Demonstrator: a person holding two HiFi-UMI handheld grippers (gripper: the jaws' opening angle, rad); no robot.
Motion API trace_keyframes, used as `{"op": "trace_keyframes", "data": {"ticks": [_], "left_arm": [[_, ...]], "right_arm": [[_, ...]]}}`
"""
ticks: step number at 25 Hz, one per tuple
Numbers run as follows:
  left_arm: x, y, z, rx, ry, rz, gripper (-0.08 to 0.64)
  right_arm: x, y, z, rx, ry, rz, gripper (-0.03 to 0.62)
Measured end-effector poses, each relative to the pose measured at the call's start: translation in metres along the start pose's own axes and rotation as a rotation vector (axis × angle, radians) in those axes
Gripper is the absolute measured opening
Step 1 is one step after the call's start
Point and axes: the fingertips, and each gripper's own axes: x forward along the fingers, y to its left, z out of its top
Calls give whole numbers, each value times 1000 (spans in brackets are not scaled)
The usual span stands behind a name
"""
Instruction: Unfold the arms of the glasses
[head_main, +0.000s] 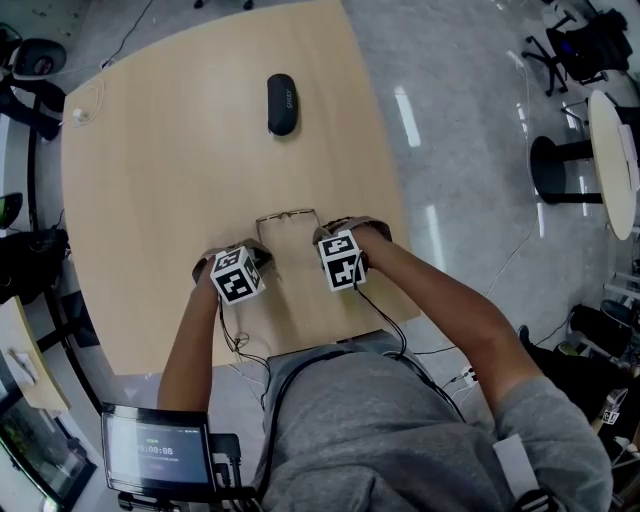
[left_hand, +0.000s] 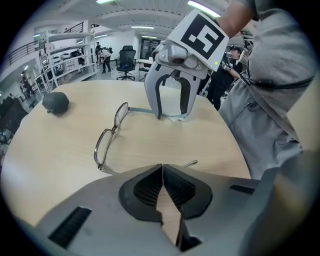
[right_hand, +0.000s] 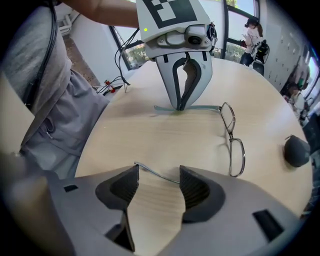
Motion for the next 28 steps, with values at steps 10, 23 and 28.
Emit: {"op": "trace_keyframes", "data": {"ticks": [10,23,28], "left_arm": [[-2,0,-1,-77,-33,46,6],[-97,-22,79,-223,-365,310,6],[-191,-48,123,-249,-598,469,6]], "right_arm": [[-7,5,-7,-14,-21,-15,255],[-114,-9,27,334,-481,-275,253],[-225,-9,64,520,-778,-453,112]]}}
